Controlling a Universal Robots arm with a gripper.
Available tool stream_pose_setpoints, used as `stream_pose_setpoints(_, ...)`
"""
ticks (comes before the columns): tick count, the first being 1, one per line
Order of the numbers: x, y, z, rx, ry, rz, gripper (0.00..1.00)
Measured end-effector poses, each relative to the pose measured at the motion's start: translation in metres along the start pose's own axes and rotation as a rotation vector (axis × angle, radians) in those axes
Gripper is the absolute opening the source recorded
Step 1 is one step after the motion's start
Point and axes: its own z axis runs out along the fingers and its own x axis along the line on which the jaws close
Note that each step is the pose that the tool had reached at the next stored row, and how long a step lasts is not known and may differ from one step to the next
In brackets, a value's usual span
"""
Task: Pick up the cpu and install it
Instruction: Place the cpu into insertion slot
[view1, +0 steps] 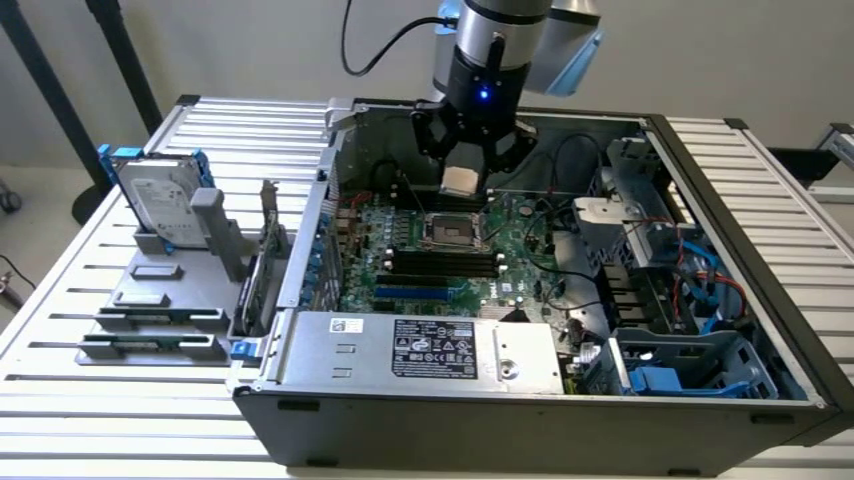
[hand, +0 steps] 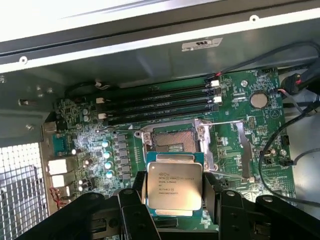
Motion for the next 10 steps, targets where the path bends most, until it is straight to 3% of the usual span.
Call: stream_pose_setpoints(10,-0.0008,-0.001,0.0099,-0.0147,-0.0152,0.181,0.55)
